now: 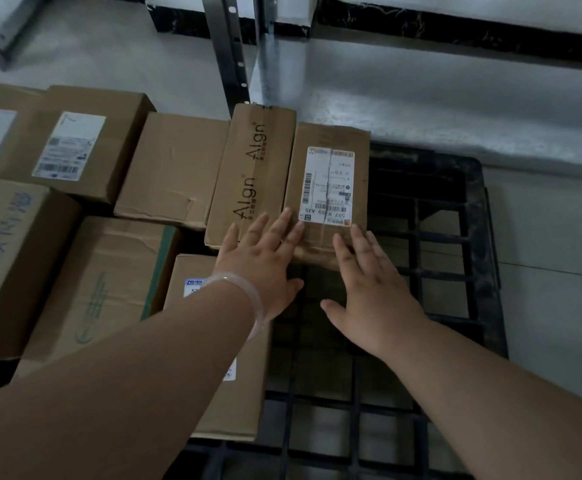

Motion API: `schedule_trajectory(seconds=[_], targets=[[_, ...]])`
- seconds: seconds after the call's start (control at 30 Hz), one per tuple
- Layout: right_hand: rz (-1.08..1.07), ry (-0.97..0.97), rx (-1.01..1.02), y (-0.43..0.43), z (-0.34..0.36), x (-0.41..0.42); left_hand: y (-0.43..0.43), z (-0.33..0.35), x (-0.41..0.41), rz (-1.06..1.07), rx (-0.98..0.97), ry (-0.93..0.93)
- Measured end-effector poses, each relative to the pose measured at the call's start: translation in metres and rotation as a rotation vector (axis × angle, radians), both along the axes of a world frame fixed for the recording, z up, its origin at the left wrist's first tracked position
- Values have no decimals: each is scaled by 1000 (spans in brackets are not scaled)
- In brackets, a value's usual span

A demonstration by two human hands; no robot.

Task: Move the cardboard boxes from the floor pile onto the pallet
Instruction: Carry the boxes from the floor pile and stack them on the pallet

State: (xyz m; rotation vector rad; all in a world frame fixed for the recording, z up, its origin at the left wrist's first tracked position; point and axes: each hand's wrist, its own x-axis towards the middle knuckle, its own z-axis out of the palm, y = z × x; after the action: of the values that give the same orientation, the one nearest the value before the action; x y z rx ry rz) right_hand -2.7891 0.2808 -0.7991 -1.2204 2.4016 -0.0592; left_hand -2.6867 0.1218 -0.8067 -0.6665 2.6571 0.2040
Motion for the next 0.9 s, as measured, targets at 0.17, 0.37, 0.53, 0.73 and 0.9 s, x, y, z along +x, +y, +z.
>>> schedule_trajectory(seconds=[0.17, 0.37, 0.53, 0.73, 0.9], targets=[[19, -5, 50, -5, 5, -12, -4, 2, -8, 12, 21, -10], [35, 32, 18, 7, 30, 1, -1, 33, 14, 66, 30, 120], [90, 30, 31, 28, 89, 23, 8, 98, 42, 98, 10, 115], [170, 37, -53, 31, 220, 39, 23, 231, 63, 158, -12, 181], [340, 47, -105, 41, 355, 61, 47, 363, 102, 240, -80, 224]])
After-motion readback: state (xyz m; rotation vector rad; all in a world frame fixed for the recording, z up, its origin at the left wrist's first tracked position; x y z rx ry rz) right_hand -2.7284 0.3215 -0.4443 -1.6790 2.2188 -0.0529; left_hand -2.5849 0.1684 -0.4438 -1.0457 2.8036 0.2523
